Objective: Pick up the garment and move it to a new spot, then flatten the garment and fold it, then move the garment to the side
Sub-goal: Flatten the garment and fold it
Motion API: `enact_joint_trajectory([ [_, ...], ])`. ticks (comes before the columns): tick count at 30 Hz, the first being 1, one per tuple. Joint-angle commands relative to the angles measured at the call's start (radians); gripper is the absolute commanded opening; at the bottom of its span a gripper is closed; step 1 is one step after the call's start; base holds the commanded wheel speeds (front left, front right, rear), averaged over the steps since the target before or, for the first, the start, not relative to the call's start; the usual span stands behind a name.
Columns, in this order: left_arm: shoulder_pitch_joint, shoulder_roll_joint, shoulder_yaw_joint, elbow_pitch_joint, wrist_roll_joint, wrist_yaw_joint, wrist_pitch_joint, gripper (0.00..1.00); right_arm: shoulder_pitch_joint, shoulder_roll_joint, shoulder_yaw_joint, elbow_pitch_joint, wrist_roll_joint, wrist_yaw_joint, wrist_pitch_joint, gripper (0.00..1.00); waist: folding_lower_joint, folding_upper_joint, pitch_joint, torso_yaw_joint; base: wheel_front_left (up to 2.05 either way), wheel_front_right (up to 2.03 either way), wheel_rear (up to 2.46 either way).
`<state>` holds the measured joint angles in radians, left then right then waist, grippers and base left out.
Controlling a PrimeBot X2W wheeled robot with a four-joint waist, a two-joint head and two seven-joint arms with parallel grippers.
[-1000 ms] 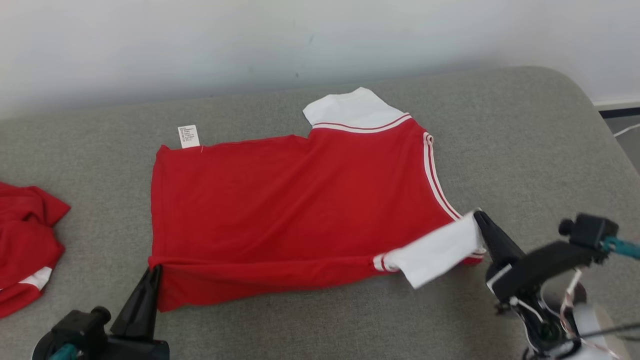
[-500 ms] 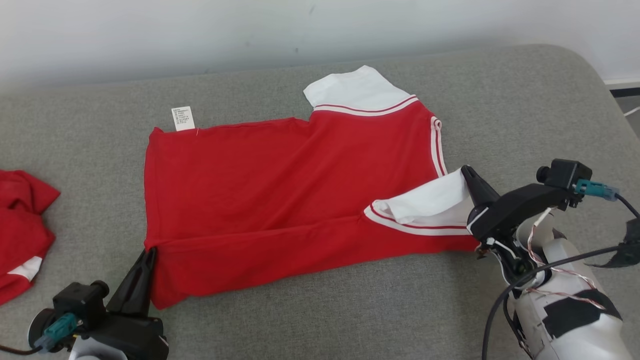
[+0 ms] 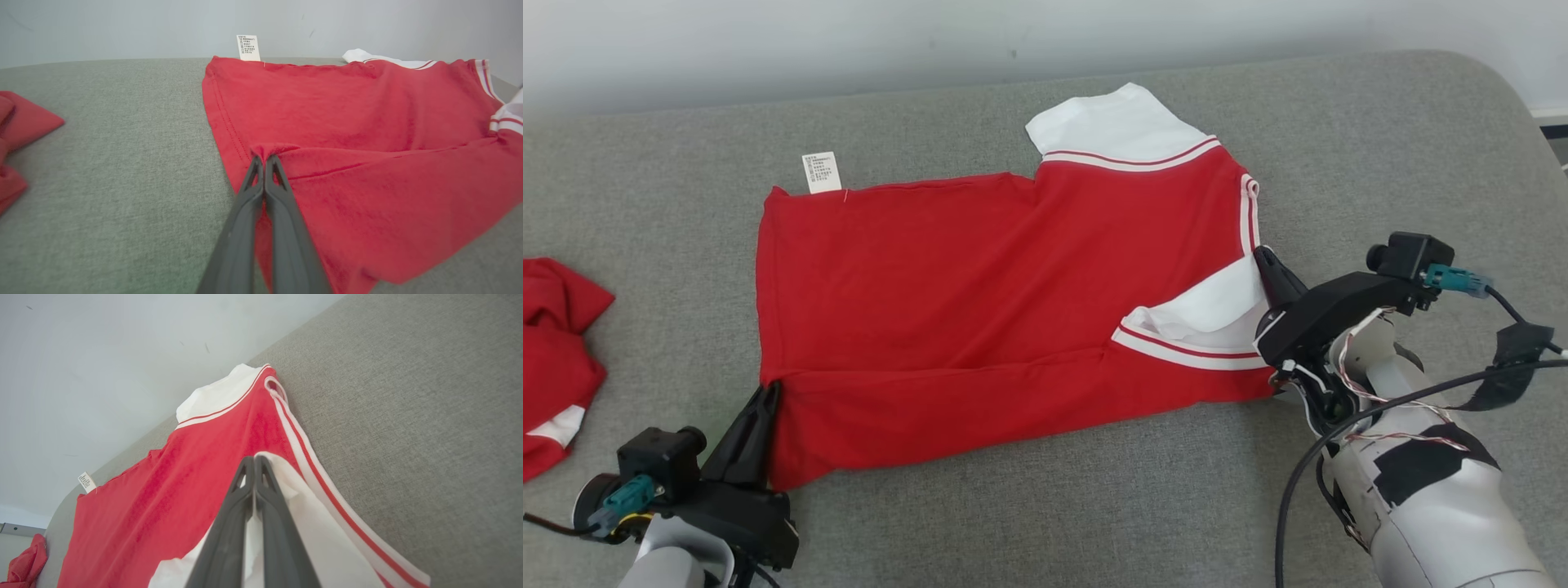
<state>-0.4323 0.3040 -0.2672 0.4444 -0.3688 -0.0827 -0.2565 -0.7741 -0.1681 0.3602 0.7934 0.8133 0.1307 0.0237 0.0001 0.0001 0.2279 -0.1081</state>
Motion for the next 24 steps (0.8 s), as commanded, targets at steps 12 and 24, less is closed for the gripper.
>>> enact_joint_trajectory([
  [12,0.073,-0.025,0.052,-0.065,0.046,0.041,-0.008,1.0,0.03,-0.053,0.126,-0.007,0.007,0.0,-0.169,1.0,-0.0001,-0.0001,-0.05,-0.001,0.0,0.0,0.0],
  [24,0.239,-0.066,0.115,-0.188,0.076,0.061,-0.008,1.0,0.179,-0.16,0.22,-0.124,-0.034,0.0,-0.228,1.0,-0.0001,-0.0001,-0.08,0.009,0.0,0.0,0.0],
])
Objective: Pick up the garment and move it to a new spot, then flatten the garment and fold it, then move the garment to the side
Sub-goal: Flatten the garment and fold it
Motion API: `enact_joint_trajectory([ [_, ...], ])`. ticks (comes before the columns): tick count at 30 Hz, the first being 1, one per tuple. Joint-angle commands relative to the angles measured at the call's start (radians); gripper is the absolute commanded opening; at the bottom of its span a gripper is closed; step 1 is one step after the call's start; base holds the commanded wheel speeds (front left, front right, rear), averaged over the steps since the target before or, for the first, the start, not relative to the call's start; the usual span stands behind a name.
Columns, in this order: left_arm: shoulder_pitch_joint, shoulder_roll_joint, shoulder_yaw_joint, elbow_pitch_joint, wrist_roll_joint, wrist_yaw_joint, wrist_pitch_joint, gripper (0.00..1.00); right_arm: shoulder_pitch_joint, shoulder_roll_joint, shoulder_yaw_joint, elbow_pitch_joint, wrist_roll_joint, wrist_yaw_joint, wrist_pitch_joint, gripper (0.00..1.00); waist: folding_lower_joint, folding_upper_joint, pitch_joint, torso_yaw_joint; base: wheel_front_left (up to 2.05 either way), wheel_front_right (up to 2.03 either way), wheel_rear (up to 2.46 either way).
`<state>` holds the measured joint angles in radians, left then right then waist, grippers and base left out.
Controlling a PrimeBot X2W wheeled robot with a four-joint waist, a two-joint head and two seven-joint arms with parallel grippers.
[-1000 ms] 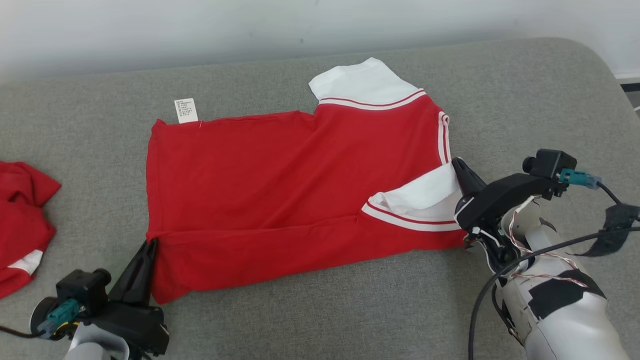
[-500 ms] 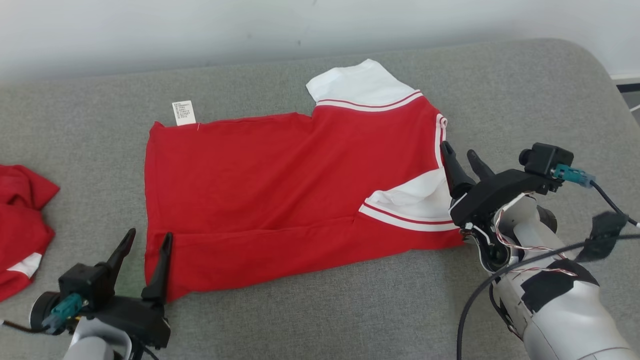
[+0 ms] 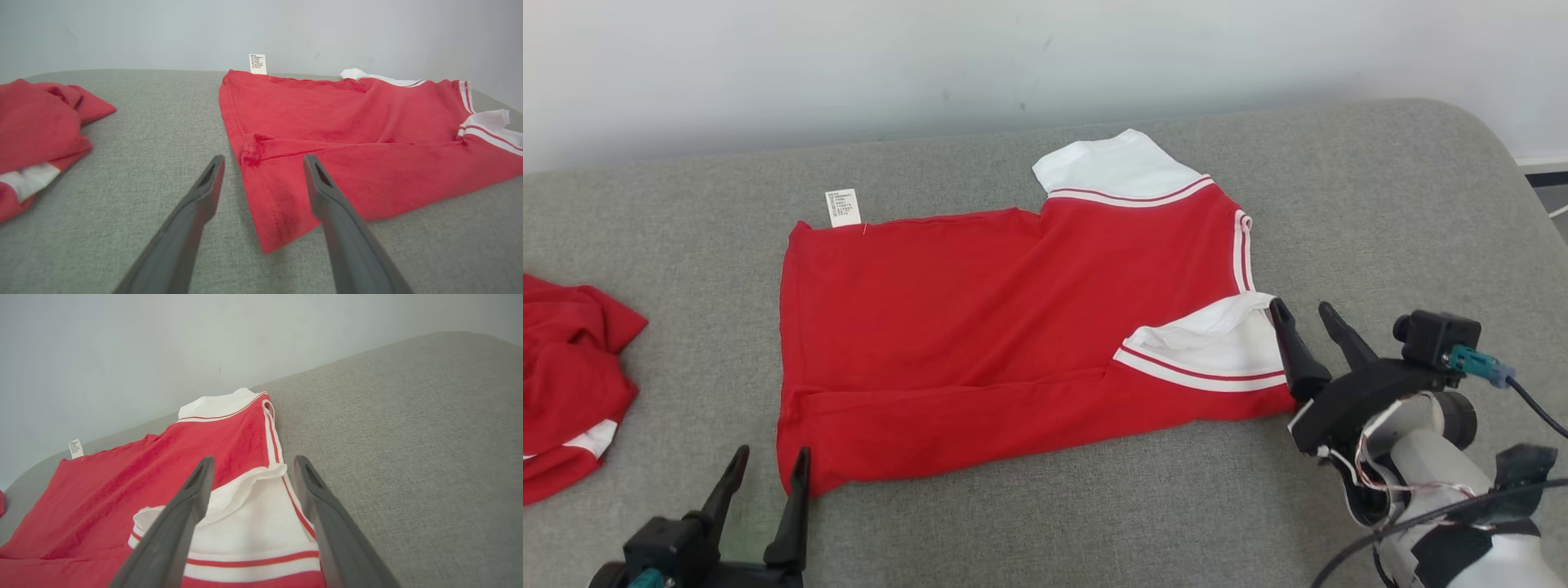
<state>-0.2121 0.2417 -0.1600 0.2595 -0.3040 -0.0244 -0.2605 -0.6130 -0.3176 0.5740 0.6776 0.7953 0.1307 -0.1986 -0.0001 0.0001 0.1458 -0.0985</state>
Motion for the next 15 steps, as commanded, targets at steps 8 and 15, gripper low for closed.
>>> enact_joint_trajectory([
  [8,0.039,-0.027,0.026,0.007,0.027,-0.007,-0.004,1.0,0.083,-0.037,0.004,-0.039,-0.097,0.0,0.019,1.0,0.0001,-0.0001,0.019,-0.002,0.0,0.0,0.0],
  [15,0.023,-0.042,0.033,0.054,0.037,-0.017,-0.004,1.0,0.121,-0.039,-0.027,-0.047,-0.132,0.0,0.046,1.0,0.0001,-0.0001,0.03,-0.002,0.0,0.0,0.0],
])
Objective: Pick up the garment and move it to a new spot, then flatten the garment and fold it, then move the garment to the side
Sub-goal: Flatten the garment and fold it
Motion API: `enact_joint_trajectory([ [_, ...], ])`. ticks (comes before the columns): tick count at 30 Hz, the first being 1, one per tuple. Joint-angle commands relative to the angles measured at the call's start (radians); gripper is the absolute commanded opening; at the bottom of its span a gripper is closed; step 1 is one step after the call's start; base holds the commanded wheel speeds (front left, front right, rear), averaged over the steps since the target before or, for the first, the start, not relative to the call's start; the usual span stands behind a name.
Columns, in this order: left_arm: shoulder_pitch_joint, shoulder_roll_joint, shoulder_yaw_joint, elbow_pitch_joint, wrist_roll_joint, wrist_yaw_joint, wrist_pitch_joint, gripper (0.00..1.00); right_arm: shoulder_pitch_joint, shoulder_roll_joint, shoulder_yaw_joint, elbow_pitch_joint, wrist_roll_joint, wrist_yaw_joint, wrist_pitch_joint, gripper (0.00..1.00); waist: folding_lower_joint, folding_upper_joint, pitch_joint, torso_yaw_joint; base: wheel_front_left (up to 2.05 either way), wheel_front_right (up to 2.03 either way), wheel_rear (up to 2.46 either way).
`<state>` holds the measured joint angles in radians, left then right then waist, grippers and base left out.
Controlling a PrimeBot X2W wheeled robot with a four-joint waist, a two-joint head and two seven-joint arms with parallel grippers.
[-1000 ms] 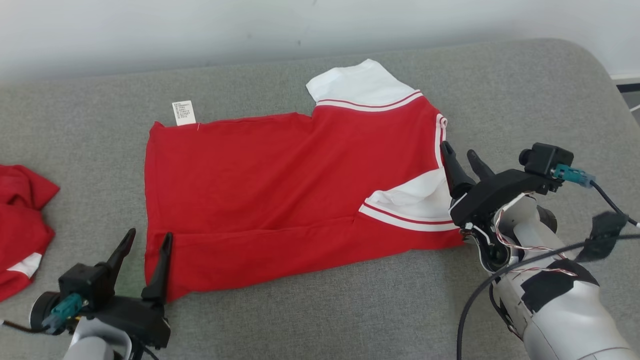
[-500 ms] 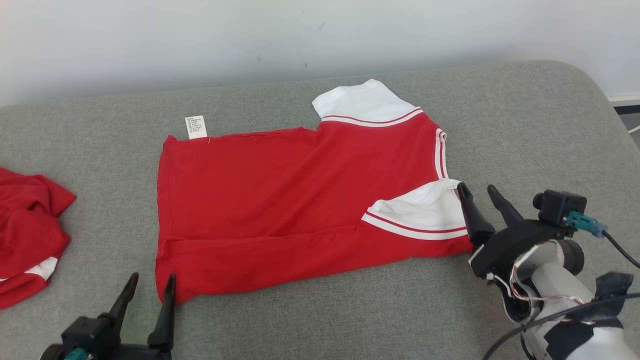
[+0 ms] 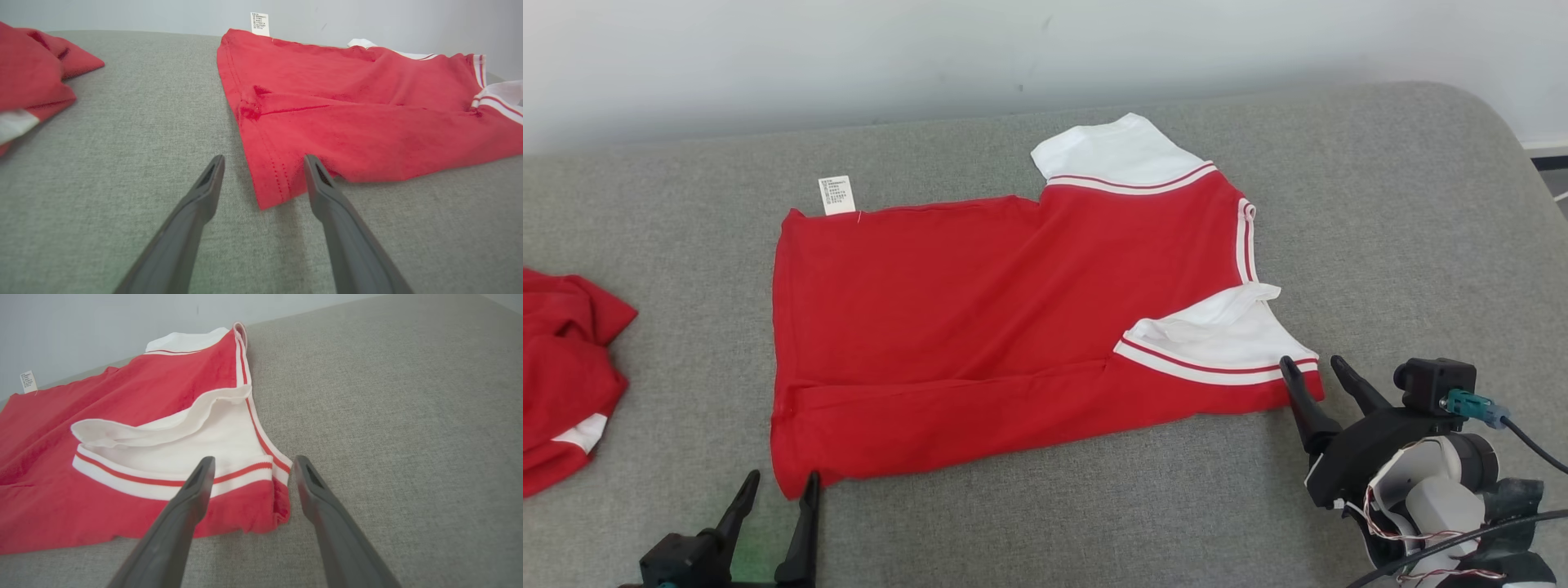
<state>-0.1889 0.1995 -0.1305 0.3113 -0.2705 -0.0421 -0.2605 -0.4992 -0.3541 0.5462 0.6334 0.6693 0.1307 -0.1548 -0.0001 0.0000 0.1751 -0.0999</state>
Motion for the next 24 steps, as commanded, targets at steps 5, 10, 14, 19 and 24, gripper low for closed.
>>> enact_joint_trajectory([
  [5,-0.02,-0.01,0.015,0.043,0.007,-0.013,-0.004,1.0,0.023,0.012,-0.025,-0.015,-0.031,0.0,0.025,1.0,0.0001,0.0,0.016,-0.004,0.0,0.0,0.0],
  [10,-0.046,-0.025,0.019,0.08,0.018,-0.025,-0.004,1.0,0.036,0.023,-0.038,-0.022,-0.047,0.0,0.053,1.0,0.0001,0.0,0.027,-0.005,0.0,0.0,0.0],
  [14,-0.056,-0.033,0.016,0.102,0.021,-0.041,-0.004,0.0,0.04,0.032,-0.046,-0.035,-0.056,0.0,0.064,0.0,0.0001,0.0,0.029,-0.006,0.0,0.0,0.0],
  [19,-0.038,-0.038,0.021,0.093,0.034,-0.049,-0.004,0.0,0.061,0.037,-0.059,-0.05,-0.051,0.0,0.069,0.0,0.0001,0.0,0.007,-0.003,0.0,0.0,0.0],
  [24,0.006,-0.048,0.027,0.057,0.044,-0.047,-0.004,0.0,0.105,0.029,-0.089,-0.085,-0.032,0.0,0.07,0.0,0.0001,0.0,-0.032,0.007,0.0,0.0,0.0],
])
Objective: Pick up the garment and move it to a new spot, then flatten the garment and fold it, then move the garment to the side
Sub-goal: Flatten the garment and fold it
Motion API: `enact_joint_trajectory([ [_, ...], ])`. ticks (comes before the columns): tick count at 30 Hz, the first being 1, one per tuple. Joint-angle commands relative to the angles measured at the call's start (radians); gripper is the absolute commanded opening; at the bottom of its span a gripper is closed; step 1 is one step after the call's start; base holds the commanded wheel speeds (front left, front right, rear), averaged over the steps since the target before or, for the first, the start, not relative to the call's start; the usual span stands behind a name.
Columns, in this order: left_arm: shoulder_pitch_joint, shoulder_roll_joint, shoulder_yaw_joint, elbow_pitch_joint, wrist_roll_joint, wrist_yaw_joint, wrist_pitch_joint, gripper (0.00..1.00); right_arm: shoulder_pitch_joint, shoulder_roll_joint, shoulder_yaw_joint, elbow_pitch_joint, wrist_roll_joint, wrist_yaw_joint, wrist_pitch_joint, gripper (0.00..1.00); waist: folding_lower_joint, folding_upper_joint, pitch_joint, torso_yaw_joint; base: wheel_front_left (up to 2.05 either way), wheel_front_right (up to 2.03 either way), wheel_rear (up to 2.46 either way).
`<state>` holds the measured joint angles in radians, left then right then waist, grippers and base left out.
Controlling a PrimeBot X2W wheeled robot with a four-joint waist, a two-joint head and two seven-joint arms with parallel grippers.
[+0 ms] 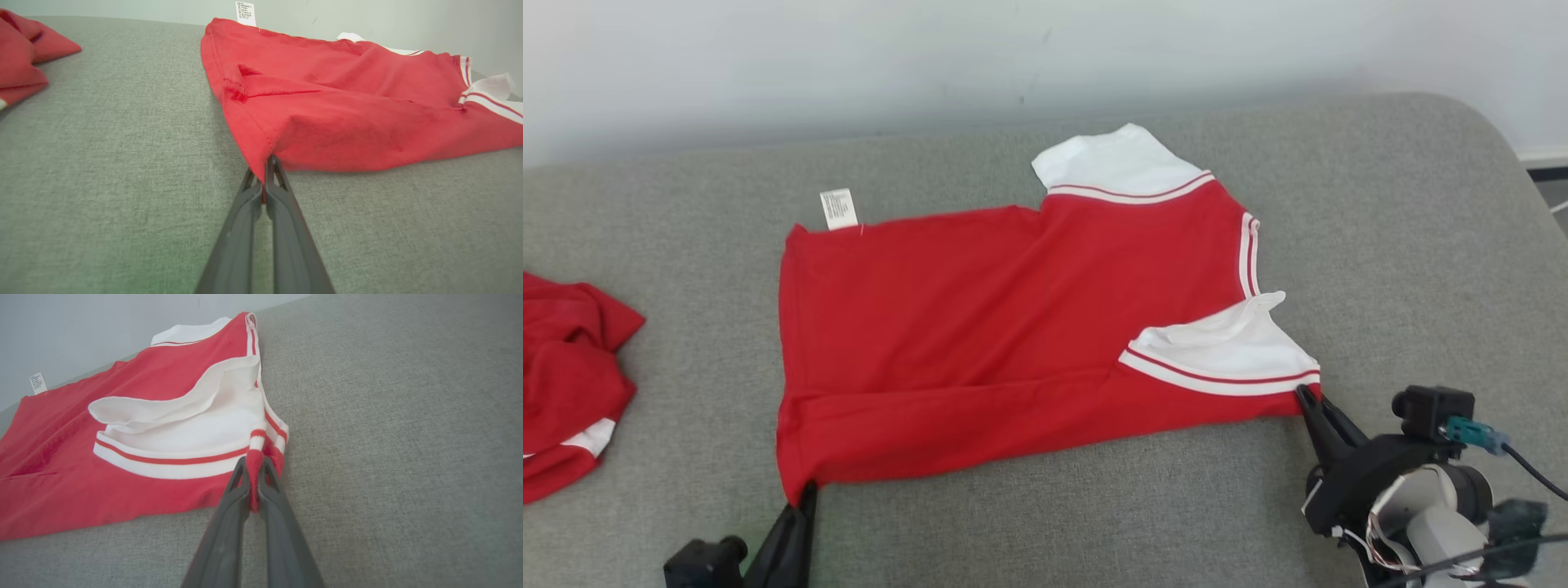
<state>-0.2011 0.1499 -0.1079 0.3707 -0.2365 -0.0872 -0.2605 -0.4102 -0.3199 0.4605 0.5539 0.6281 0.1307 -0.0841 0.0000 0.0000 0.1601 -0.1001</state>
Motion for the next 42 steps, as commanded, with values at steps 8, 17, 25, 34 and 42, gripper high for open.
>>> enact_joint_trajectory([
  [8,0.108,-0.011,-0.006,-0.048,0.013,0.001,-0.004,0.0,0.139,-0.031,-0.074,-0.13,0.022,0.0,0.045,0.0,0.0,0.0,-0.067,0.015,0.0,0.0,0.0],
  [17,0.17,-0.015,0.006,-0.075,-0.006,0.013,-0.004,0.0,0.323,-0.04,-0.198,-0.298,-0.002,0.0,0.144,0.0,0.0,0.0,-0.092,0.007,0.0,0.0,0.0],
  [25,0.22,-0.025,0.007,-0.099,-0.022,0.031,-0.001,0.0,0.448,0.01,-0.262,-0.458,-0.028,0.0,0.268,0.0,0.0,0.0,-0.093,-0.005,0.0,0.0,0.0],
  [34,0.198,-0.028,-0.011,-0.054,-0.025,0.027,-0.002,0.15,0.474,0.057,-0.299,-0.46,-0.06,0.0,0.283,0.48,0.0,0.0,-0.097,0.008,0.0,0.0,0.0],
  [42,0.203,-0.036,0.009,-0.137,-0.003,0.041,-0.004,1.0,0.445,0.07,-0.307,-0.494,-0.075,0.0,0.219,1.0,0.0,0.0,-0.104,0.016,0.0,0.0,0.0],
])
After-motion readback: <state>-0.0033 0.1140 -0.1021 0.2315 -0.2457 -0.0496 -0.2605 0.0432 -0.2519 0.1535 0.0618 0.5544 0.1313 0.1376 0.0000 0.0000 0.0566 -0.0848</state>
